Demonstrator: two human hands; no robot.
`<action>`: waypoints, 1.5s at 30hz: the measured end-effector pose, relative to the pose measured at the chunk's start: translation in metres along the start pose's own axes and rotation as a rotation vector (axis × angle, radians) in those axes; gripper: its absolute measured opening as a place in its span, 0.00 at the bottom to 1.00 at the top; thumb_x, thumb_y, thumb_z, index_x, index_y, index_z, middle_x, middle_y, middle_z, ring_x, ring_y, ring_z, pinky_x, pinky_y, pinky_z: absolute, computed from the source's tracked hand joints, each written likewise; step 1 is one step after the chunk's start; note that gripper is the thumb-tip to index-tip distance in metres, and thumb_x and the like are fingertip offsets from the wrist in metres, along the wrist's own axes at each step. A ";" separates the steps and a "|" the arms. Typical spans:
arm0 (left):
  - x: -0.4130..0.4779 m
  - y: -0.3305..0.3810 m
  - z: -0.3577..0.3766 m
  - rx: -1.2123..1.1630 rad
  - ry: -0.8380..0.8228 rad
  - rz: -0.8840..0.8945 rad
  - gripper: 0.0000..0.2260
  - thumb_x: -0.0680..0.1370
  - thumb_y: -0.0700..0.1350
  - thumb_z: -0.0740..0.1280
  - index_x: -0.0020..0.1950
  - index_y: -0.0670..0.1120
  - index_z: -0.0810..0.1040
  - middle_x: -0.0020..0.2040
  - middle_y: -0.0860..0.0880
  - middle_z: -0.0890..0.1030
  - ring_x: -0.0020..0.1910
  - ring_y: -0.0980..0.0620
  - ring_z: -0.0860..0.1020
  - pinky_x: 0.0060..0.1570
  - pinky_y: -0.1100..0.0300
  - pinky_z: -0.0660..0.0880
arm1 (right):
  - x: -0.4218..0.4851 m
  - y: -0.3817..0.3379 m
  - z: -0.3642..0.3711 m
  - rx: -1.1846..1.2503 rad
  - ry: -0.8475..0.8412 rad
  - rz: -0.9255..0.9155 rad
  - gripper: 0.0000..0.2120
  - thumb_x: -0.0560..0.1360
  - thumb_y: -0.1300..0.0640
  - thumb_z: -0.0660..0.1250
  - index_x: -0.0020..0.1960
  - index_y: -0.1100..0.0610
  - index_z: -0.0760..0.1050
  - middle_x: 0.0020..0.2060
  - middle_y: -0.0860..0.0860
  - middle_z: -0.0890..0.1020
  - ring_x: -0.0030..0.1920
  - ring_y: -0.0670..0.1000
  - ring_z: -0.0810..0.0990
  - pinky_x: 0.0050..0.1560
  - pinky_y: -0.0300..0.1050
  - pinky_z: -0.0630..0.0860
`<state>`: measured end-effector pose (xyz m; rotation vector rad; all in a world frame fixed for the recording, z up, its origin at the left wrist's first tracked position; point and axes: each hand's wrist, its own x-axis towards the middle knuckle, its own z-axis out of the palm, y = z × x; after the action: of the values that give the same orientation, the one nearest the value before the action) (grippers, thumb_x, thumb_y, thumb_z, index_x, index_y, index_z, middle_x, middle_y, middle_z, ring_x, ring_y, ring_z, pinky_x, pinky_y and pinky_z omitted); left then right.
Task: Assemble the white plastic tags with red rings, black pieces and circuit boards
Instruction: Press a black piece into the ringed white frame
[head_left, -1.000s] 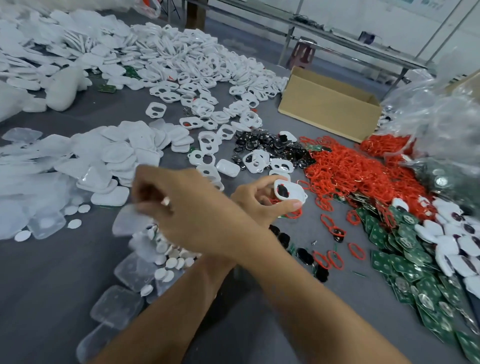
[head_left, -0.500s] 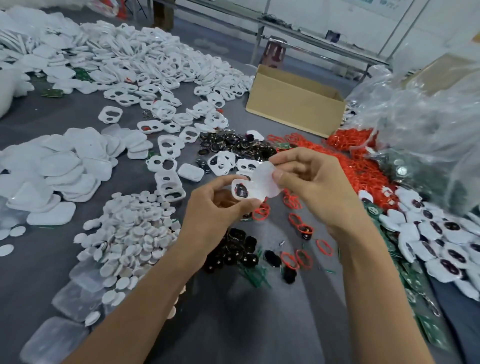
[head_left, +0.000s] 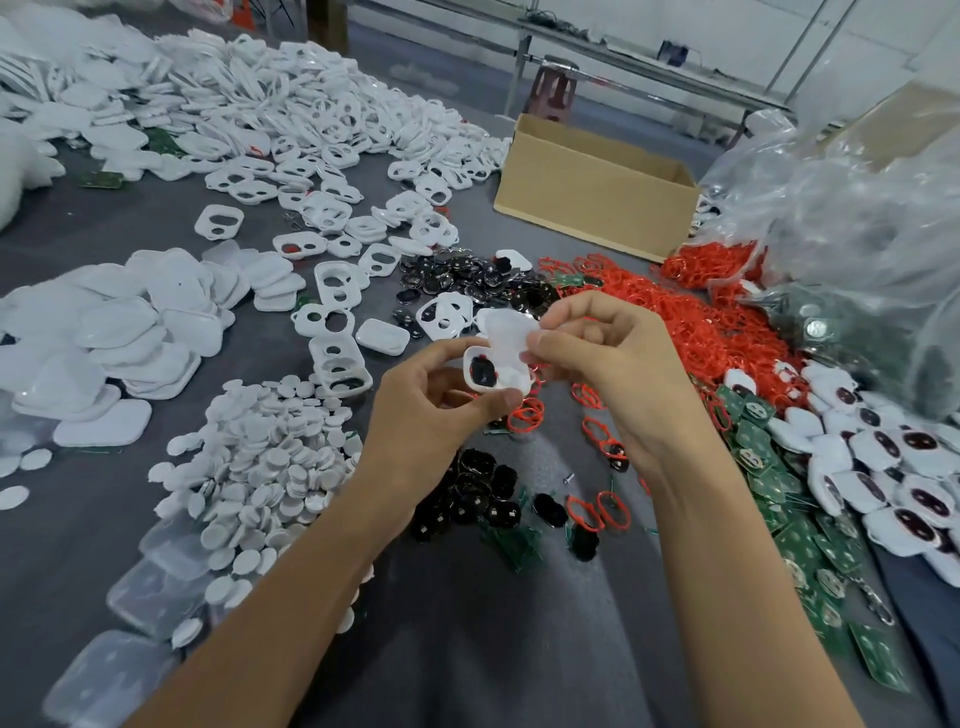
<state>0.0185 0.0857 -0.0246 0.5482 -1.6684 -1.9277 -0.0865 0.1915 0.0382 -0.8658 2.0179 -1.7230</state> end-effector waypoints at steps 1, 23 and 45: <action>0.000 0.000 0.000 0.004 0.005 0.001 0.20 0.68 0.40 0.78 0.59 0.48 0.81 0.47 0.45 0.86 0.40 0.49 0.79 0.51 0.48 0.79 | -0.001 0.001 0.002 -0.007 0.009 0.000 0.06 0.70 0.67 0.73 0.40 0.59 0.77 0.26 0.49 0.80 0.35 0.53 0.80 0.37 0.37 0.75; 0.002 -0.002 -0.004 0.030 0.091 0.049 0.18 0.67 0.45 0.79 0.55 0.54 0.80 0.44 0.50 0.86 0.42 0.48 0.83 0.44 0.57 0.80 | -0.005 -0.002 0.024 -0.081 0.097 0.121 0.04 0.68 0.66 0.72 0.41 0.59 0.80 0.34 0.56 0.85 0.24 0.45 0.71 0.29 0.34 0.70; 0.002 -0.004 -0.003 0.032 0.065 0.090 0.19 0.67 0.42 0.80 0.55 0.53 0.80 0.45 0.50 0.86 0.45 0.47 0.84 0.49 0.47 0.81 | -0.004 0.009 0.027 -0.535 0.213 -0.033 0.08 0.69 0.55 0.74 0.32 0.51 0.81 0.25 0.43 0.76 0.28 0.41 0.73 0.32 0.39 0.68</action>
<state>0.0185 0.0821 -0.0287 0.5332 -1.6577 -1.8032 -0.0687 0.1748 0.0240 -0.8992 2.6867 -1.3488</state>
